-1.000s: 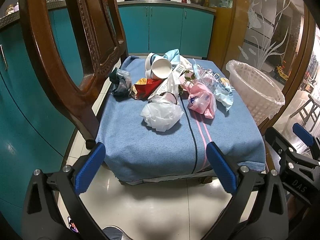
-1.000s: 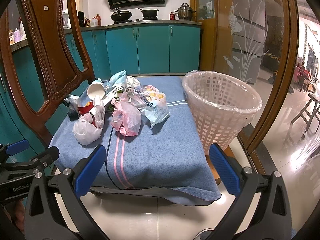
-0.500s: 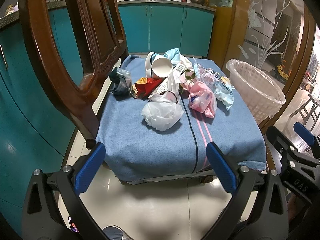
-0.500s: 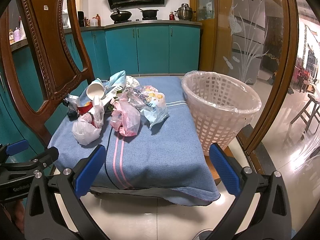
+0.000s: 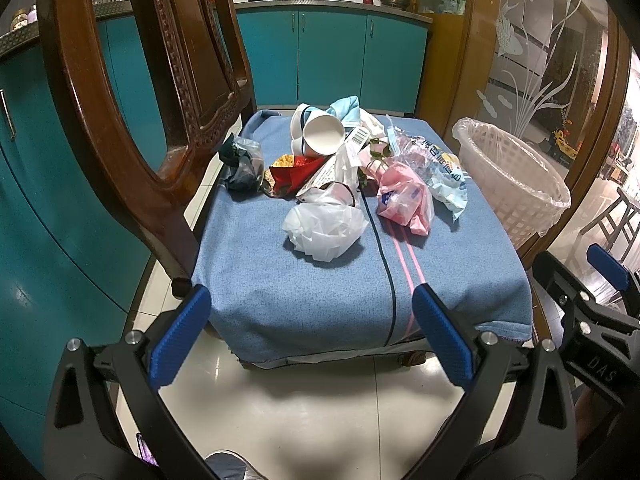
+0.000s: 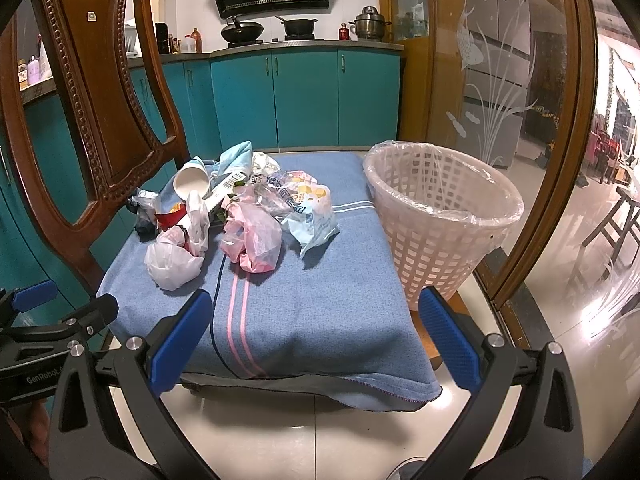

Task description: Collect trash

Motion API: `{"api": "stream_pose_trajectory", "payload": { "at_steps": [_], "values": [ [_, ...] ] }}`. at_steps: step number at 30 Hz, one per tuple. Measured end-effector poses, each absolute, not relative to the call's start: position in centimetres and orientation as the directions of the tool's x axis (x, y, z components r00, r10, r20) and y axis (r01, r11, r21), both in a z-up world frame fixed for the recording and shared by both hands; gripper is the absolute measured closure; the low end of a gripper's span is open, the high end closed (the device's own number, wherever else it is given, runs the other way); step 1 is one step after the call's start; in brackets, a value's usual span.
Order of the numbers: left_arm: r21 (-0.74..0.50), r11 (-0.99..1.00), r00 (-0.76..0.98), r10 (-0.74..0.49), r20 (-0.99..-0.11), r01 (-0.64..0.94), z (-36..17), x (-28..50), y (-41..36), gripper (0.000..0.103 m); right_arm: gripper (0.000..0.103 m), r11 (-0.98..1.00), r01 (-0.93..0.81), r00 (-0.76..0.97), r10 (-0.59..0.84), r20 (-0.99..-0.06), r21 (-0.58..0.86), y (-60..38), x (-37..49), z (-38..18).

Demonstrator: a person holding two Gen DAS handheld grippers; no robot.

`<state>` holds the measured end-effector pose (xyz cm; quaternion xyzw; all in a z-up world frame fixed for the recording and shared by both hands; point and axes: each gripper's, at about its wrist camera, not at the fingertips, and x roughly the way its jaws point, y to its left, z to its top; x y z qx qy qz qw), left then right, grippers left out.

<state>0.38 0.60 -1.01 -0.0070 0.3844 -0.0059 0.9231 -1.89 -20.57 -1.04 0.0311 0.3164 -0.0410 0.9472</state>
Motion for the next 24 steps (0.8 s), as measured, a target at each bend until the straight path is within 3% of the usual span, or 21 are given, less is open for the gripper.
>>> {"api": "stream_pose_trajectory", "payload": {
  "at_steps": [24],
  "values": [
    [-0.021,1.0,0.712,-0.025,-0.702,0.015,-1.3,0.18,0.39,0.003,0.003,0.994,0.1,0.799,-0.06,-0.598,0.033,-20.57,-1.91,-0.93]
  ]
}}
